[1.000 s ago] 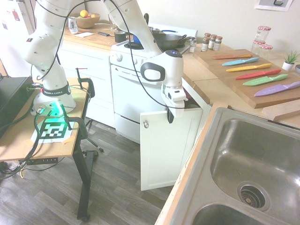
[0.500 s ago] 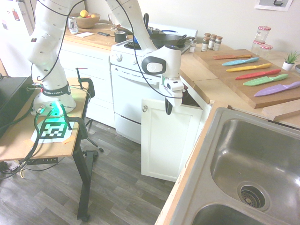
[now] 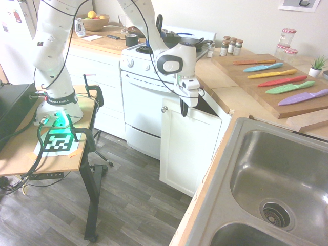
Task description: Close the cabinet
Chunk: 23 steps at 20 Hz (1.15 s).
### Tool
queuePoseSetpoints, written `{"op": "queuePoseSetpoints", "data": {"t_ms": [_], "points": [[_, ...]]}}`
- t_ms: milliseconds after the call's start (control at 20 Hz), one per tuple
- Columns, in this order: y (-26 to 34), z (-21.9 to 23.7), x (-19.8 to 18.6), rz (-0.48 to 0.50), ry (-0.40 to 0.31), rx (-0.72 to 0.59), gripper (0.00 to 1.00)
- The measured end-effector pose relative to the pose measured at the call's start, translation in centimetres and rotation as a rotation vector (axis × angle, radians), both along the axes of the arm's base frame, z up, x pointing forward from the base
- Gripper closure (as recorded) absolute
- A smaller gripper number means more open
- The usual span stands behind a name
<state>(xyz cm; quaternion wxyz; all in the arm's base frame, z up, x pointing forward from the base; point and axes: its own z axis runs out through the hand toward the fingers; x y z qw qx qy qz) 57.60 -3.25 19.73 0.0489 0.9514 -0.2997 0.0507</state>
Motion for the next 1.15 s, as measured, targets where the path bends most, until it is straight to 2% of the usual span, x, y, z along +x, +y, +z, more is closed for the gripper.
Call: {"op": "queuePoseSetpoints", "data": {"t_ms": [400, 700, 850, 1100, 1150], "points": [[6.3, 3.3, 4.6, -0.005, 0.006, 0.008, 1.0], [6.9, 1.5, 7.8, -0.055, 0.028, 0.019, 1.0], [5.5, 1.8, 6.9, -0.085, 0.021, 0.022, 1.0], [0.9, 5.0, 1.4, -0.161, 0.013, 0.001, 1.0], [-0.1, 5.2, -0.2, -0.185, 0.022, -0.011, 0.0]]}}
